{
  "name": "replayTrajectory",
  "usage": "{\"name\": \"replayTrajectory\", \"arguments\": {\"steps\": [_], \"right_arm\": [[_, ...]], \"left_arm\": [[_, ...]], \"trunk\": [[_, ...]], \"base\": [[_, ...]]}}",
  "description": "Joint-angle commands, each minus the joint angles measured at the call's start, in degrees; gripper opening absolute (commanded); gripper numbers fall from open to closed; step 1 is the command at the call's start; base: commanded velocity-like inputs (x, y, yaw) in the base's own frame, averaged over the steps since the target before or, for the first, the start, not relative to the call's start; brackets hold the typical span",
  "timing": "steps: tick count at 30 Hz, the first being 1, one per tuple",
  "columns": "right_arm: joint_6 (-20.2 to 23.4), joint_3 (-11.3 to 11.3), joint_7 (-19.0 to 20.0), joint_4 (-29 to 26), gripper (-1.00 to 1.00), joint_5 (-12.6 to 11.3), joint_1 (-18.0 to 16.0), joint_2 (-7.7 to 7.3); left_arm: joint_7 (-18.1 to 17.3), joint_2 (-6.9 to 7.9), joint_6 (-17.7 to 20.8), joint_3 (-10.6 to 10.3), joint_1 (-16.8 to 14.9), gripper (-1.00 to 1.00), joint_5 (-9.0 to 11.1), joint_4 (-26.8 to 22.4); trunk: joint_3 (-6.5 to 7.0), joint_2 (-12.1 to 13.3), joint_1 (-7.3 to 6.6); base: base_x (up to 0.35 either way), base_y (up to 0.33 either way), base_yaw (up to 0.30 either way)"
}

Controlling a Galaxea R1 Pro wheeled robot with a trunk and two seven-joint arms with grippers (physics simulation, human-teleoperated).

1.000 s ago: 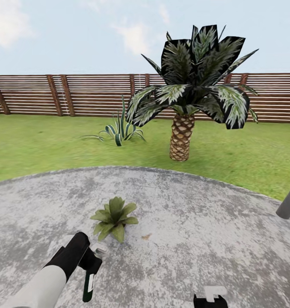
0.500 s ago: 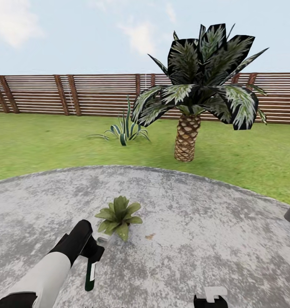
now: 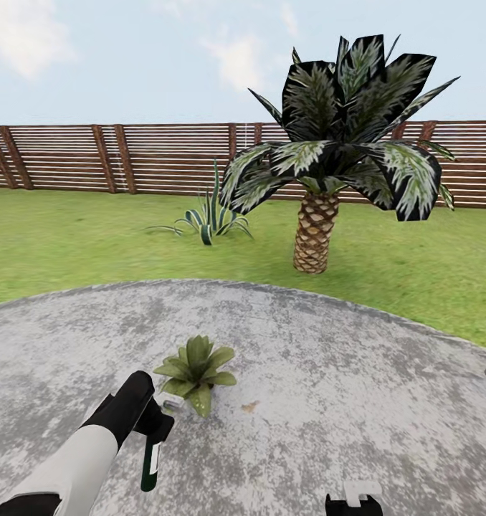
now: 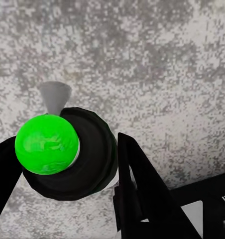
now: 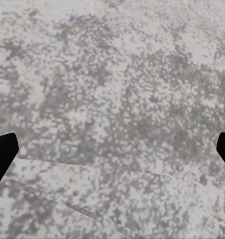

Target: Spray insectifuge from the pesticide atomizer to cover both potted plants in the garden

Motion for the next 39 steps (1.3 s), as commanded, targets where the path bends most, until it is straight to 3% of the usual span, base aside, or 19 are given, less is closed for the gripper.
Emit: {"name": "replayTrajectory", "arguments": {"steps": [1, 14, 20, 27, 39], "right_arm": [[-0.03, 0.32, -0.41, 0.06, 1.0, 0.19, -0.04, 0.01], [-0.03, 0.32, -0.46, -0.02, 1.0, -0.01, -0.04, 0.36], [-0.03, 0.32, -0.43, 0.02, 1.0, -0.02, -0.04, 0.29], [-0.03, 0.32, -0.38, 0.06, 1.0, 0.14, -0.04, 0.09], [-0.03, 0.32, -0.38, 0.06, 1.0, 0.16, -0.04, 0.09]], "left_arm": [[-0.56, -0.05, 0.18, 0.22, -0.04, -1.0, -0.59, -0.08], [-0.73, 0.37, 0.97, -0.04, -3.84, -1.0, -0.55, 0.84], [-1.59, 0.13, 0.8, -0.13, -3.87, -1.0, -0.67, 0.98], [-2.75, -0.07, 0.78, -3.69, -3.38, -1.0, -0.83, 0.86], [-2.76, -0.53, 0.72, -3.56, -2.72, -1.0, -0.6, 1.0]], "trunk": [[-0.05, -0.02, -0.01], [-0.06, -0.02, -0.01], [-0.2, -0.02, -0.01], [-0.2, -0.02, -0.01], [-0.2, -0.02, -0.01]], "base": [[0.016, -0.008, 0.0], [0.002, -0.001, 0.118], [0.0, 0.0, 0.156], [0.1, -0.018, 0.005], [0.116, -0.059, 0.0]]}}
